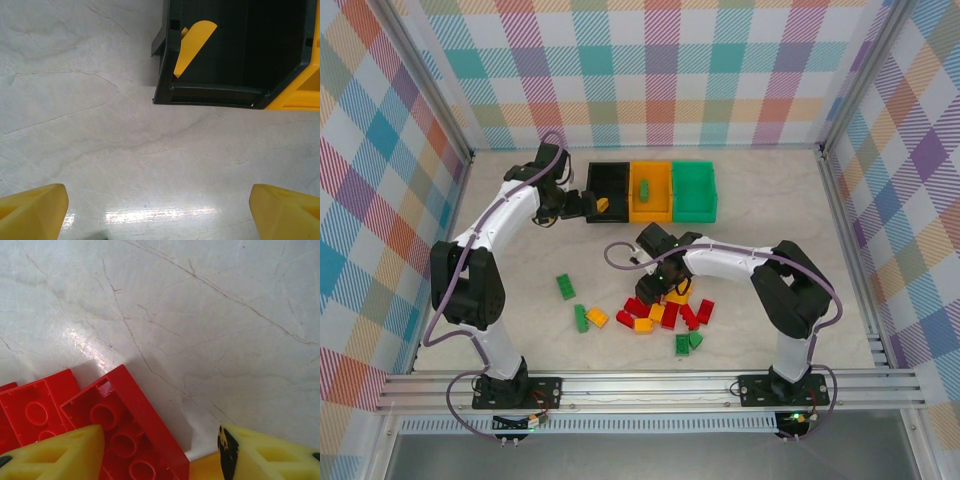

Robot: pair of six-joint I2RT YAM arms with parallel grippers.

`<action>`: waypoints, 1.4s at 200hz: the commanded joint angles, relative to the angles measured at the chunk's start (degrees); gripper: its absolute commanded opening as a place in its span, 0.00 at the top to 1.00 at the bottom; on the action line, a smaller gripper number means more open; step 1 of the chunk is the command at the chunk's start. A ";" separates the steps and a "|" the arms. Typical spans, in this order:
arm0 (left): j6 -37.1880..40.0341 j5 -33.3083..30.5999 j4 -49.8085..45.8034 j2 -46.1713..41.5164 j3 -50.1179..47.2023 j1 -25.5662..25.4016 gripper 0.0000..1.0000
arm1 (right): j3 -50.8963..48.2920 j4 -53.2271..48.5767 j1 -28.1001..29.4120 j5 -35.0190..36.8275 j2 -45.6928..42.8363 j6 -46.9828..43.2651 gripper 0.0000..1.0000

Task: Sort the legos into containers by color
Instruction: Move the lego to the center of the table, then pick up the lego from the center of the table.

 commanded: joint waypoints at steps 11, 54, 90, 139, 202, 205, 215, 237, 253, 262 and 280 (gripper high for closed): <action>-0.09 -0.14 -1.25 -0.06 0.04 1.09 0.07 | 0.49 0.65 1.30 2.49 3.03 1.71 0.37; -0.16 -0.45 -1.25 -0.13 -0.13 1.13 0.07 | 4.86 0.08 -2.77 9.88 7.50 10.53 0.37; -0.03 -0.77 -1.24 -0.42 -0.15 1.13 0.07 | 4.98 1.68 -4.37 5.70 5.14 11.50 0.37; -0.11 0.22 -0.91 -0.27 -0.09 1.13 0.07 | 3.29 3.48 -4.28 0.95 0.53 9.50 0.33; -0.05 -0.59 -1.16 -0.16 -0.13 1.11 0.07 | 2.39 4.88 -3.69 -1.68 1.27 8.71 0.33; -0.03 -0.68 -1.16 -0.18 -0.09 1.08 0.07 | 2.63 4.61 -3.67 -1.77 1.55 8.65 0.33; -0.03 -0.46 -1.14 0.01 0.08 1.13 0.07 | 3.31 3.75 -3.39 -0.84 2.52 8.16 0.33; 0.01 -0.82 -1.37 0.05 -0.02 1.12 0.07 | 3.59 3.20 -2.96 1.90 4.26 7.83 0.34; 0.01 -0.89 -1.24 0.07 0.09 1.13 0.07 | 3.39 3.29 -2.89 1.91 4.78 7.96 0.36; 0.02 -0.53 -1.25 0.26 0.26 1.09 0.07 | 2.92 3.74 -2.95 1.97 4.91 7.96 0.37; 0.01 -0.95 -1.35 0.15 0.02 1.09 0.07 | 2.98 3.37 -2.84 2.59 5.49 8.03 0.44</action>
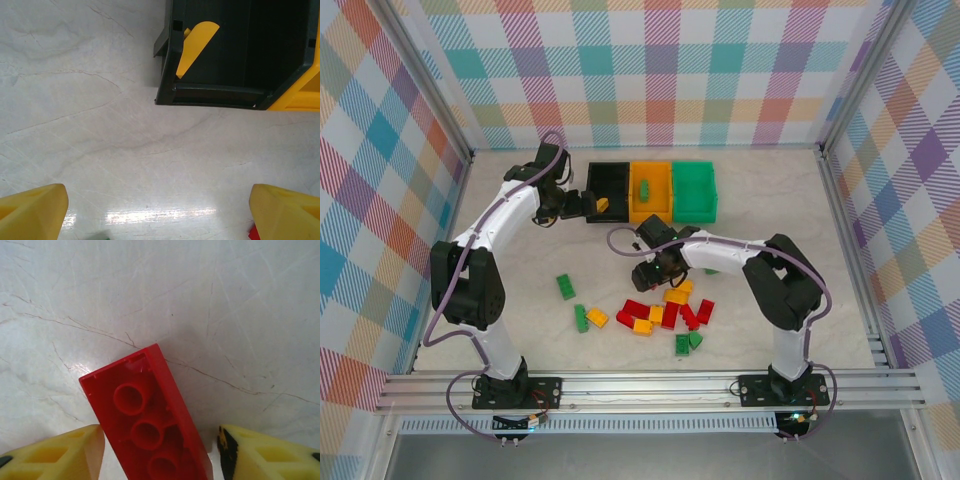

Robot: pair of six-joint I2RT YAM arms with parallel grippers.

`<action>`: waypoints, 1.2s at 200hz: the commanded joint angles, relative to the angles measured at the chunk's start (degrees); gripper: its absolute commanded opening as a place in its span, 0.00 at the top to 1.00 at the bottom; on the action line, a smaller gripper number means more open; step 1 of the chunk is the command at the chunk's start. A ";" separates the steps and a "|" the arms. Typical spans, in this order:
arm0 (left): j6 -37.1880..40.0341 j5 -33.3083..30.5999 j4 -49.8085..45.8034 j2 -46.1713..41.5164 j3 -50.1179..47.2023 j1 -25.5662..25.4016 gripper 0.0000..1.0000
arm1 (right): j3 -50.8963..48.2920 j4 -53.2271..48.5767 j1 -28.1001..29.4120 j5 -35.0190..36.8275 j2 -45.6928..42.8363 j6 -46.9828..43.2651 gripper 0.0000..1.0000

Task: Sort the legos into containers by color
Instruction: Pick up the lego from the center of the table, then place the lego in the container.

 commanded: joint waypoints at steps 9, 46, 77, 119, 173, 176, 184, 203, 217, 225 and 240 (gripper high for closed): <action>0.01 -0.32 -1.23 0.20 0.06 1.10 0.07 | -0.31 -0.40 0.36 1.29 0.82 -0.61 0.50; 0.01 -0.31 -1.21 0.22 0.16 1.11 0.07 | -0.56 0.35 0.32 3.05 -1.41 -0.45 0.64; 0.01 -0.49 -1.32 0.06 0.02 1.11 0.07 | 0.27 0.71 -1.39 3.25 -4.33 -0.52 0.66; -0.03 0.17 -1.19 0.01 0.08 1.09 0.07 | 3.31 -0.53 -8.06 0.75 -9.14 0.64 0.67; -0.16 0.50 -1.13 -0.25 -0.06 1.12 0.07 | 11.71 -1.12 -19.23 -1.09 -5.97 1.85 0.67; -0.16 0.45 -1.14 -0.29 -0.11 1.09 0.07 | 12.44 -1.17 -19.76 -1.11 -5.41 1.85 0.67; -0.11 0.17 -1.22 -0.29 -0.16 1.11 0.07 | 14.63 -1.71 -20.96 -0.88 -4.01 1.91 0.67; -0.11 0.60 -1.06 -0.07 0.01 1.12 0.07 | 20.28 -3.75 -22.93 0.11 0.59 1.51 0.66; -0.15 0.23 -1.22 0.04 -0.16 1.08 0.07 | 24.10 -5.40 -23.95 0.75 3.71 1.33 0.63; -0.08 -0.01 -1.31 0.03 -0.06 1.11 0.07 | 26.08 -6.45 -24.21 1.07 5.22 0.91 0.57; -0.07 0.25 -1.23 -0.04 0.02 1.10 0.07 | 27.86 -8.01 -24.16 0.96 6.49 0.13 0.43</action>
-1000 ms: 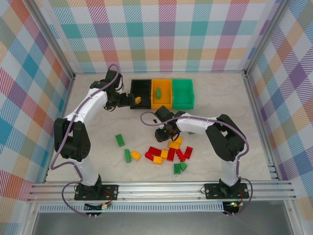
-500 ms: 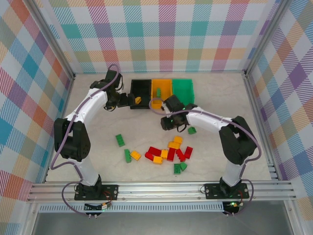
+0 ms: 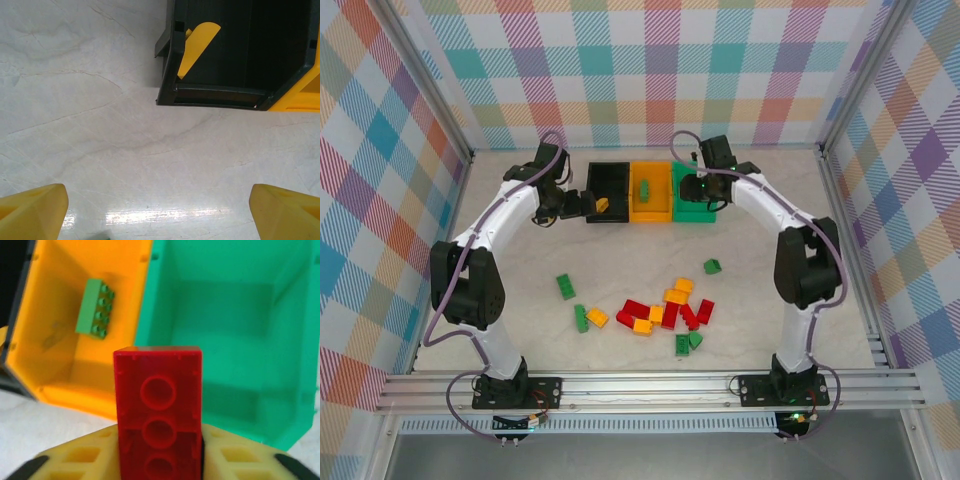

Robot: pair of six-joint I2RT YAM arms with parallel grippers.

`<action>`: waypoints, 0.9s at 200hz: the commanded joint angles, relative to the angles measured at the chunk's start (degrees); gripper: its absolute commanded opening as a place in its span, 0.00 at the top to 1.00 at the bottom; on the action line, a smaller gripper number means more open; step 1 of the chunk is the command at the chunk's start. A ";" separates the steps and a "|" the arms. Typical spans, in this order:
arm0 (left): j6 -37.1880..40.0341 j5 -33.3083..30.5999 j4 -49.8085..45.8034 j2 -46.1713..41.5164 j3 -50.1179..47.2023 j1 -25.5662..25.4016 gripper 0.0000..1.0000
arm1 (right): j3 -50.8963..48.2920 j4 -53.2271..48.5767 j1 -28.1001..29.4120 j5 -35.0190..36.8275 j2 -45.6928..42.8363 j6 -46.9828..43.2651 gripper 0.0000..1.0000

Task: Sort the legos into containers by color
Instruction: Place the lego in the container, then pick up the lego from the center of the table.

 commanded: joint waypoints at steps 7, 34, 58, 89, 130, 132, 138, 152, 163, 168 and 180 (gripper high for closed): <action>-0.07 0.19 -1.29 0.02 0.04 0.91 0.07 | 2.40 -4.38 0.34 -0.84 1.97 -0.82 0.41; -0.07 0.41 -1.14 0.04 0.10 0.91 0.07 | -4.78 -1.41 0.46 -3.80 -2.83 -0.23 0.40; -0.16 0.49 -1.22 0.07 0.02 0.92 0.07 | -14.38 1.11 0.69 -4.40 -9.24 -0.03 0.40; -0.29 0.85 -1.13 0.36 0.15 0.92 0.07 | -26.34 2.32 0.85 -2.07 -17.14 -0.32 0.39; -0.25 0.54 -1.10 0.57 0.02 0.95 0.07 | -35.59 2.38 0.81 0.77 -21.04 0.94 0.38; -0.25 0.51 -1.06 0.57 0.02 0.97 0.07 | -35.80 2.36 0.80 0.96 -21.02 1.05 0.38; -0.25 0.53 -1.05 0.61 0.09 0.93 0.07 | -36.13 2.38 0.84 1.26 -20.65 1.33 0.38; -0.25 0.67 -1.14 0.68 0.11 0.93 0.07 | -36.75 2.95 0.81 1.24 -19.50 1.73 0.38; -0.14 0.24 -1.23 0.67 0.02 0.93 0.07 | -36.90 3.47 0.80 0.43 -18.30 2.13 0.38; -0.16 0.06 -1.23 0.65 0.02 0.96 0.07 | -36.87 3.53 0.86 0.03 -17.82 2.32 0.39; -0.16 0.13 -1.23 0.57 0.10 0.93 0.07 | -36.86 3.86 1.15 -0.30 -16.96 2.39 0.39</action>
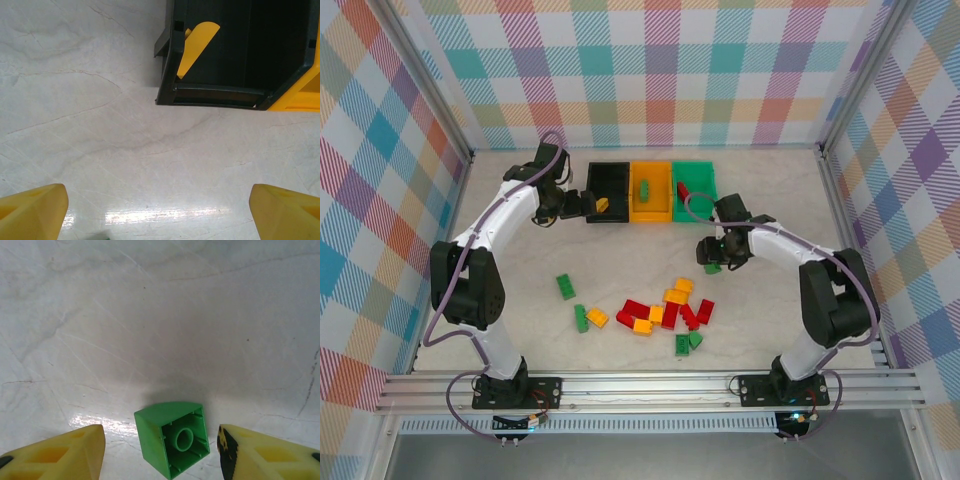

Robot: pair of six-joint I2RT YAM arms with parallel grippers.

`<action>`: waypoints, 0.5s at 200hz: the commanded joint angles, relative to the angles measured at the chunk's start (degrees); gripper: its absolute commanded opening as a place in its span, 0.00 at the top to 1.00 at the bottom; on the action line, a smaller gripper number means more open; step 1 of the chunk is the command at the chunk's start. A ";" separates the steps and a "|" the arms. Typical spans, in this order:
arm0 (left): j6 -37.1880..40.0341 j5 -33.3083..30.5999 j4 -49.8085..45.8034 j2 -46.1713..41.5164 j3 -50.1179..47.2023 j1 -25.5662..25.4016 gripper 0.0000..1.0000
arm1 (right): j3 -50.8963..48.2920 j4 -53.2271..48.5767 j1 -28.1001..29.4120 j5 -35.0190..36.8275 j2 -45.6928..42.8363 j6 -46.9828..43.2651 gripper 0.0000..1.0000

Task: Sort the legos into containers by color
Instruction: Pick up the lego from the center of the table.

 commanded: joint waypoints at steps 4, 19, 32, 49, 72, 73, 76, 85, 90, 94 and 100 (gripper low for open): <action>-0.12 -0.03 -1.23 0.57 0.17 0.97 0.07 | -0.19 2.02 0.71 -0.65 2.21 1.40 0.39; -0.06 -0.14 -1.40 0.37 0.14 0.90 0.07 | 0.18 1.85 0.94 -0.43 3.48 1.16 0.40; -0.07 -0.04 -1.23 0.22 0.11 0.92 0.07 | 0.91 0.92 0.99 0.12 4.86 1.04 0.40; -0.07 0.31 -1.27 0.19 0.12 0.90 0.07 | 0.96 0.56 1.07 1.78 5.99 0.70 0.40; -0.12 0.49 -1.16 0.02 0.22 0.90 0.07 | 1.66 -0.25 1.48 2.04 7.34 0.95 0.40; -0.14 0.53 -1.15 0.07 0.25 0.94 0.07 | 1.66 -0.24 1.49 2.04 7.39 0.96 0.40; -0.14 0.60 -1.12 0.10 0.20 0.97 0.07 | 1.61 -0.29 1.51 2.04 7.43 0.99 0.40; -0.19 0.74 -1.22 0.13 0.18 0.97 0.07 | 1.49 -0.01 1.68 1.86 7.67 1.05 0.44; -0.16 0.70 -1.29 0.07 0.19 0.95 0.07 | 1.48 0.10 1.74 1.57 7.80 1.05 0.47; -0.16 0.50 -1.31 -0.01 0.19 0.93 0.07 | 1.56 0.05 1.69 1.45 7.93 1.05 0.49; -0.16 0.41 -1.29 -0.12 0.19 0.97 0.07 | 1.72 0.04 1.77 1.29 8.04 1.05 0.53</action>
